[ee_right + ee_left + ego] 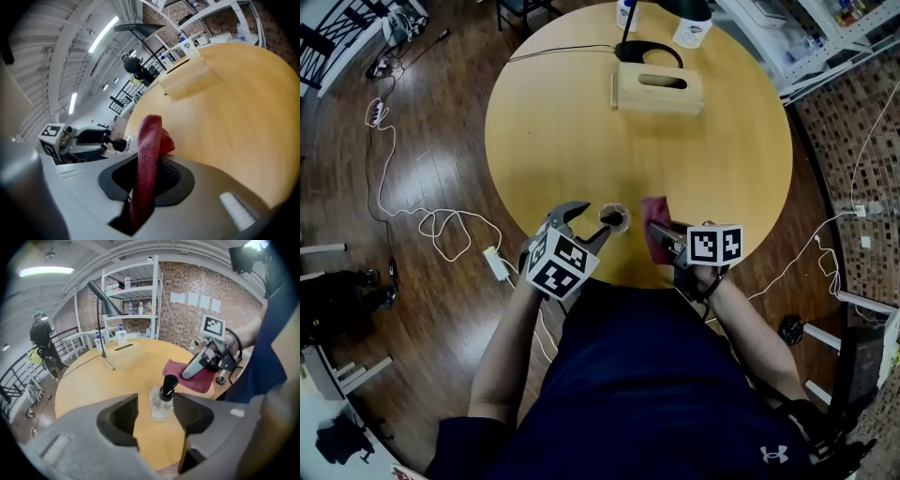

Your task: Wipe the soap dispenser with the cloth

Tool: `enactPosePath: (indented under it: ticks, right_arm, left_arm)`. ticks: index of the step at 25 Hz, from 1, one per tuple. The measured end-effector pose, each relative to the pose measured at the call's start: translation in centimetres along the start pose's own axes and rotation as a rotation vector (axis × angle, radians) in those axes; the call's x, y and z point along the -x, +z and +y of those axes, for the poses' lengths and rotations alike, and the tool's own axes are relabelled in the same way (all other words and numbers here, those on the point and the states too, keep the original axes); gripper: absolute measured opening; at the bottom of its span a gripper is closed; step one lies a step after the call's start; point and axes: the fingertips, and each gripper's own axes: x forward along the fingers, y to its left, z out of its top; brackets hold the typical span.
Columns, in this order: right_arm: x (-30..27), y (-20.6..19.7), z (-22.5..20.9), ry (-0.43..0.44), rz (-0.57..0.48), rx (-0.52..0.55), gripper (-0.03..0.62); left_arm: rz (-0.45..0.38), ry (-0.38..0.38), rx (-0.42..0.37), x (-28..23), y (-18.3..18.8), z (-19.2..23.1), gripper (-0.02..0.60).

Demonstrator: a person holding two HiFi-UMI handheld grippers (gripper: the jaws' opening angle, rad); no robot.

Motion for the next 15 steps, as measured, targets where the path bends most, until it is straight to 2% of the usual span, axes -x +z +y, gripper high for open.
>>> enactPosePath:
  ticks: [3, 6, 8, 11, 15]
  right_arm:
    - [-1.0, -1.5, -0.9, -0.103, 0.048, 0.183, 0.075]
    - [-2.6, -1.9, -0.3, -0.152, 0.052, 0.352, 0.075]
    - [-4.2, -2.4, 0.7, -0.132, 0.029, 0.344, 0.075]
    - [-6.0, -2.1, 0.7, -0.118, 0.004, 0.281, 0.075]
    - [-5.4, -0.7, -0.8, -0.136, 0.003, 0.275, 0.075]
  left_arm:
    - [0.085, -0.009, -0.036, -1.2, -0.2, -0.8, 0.206]
    - [0.155, -0.018, -0.133, -2.0, -0.9, -1.6, 0.199]
    - [0.181, -0.032, -0.175, -2.0, -1.5, -1.6, 0.176]
    - [0.204, -0.045, -0.155, -2.2, -2.1, -0.7, 0.176]
    - [0.201, 0.007, -0.153, -2.1, -1.0, -0.5, 0.176]
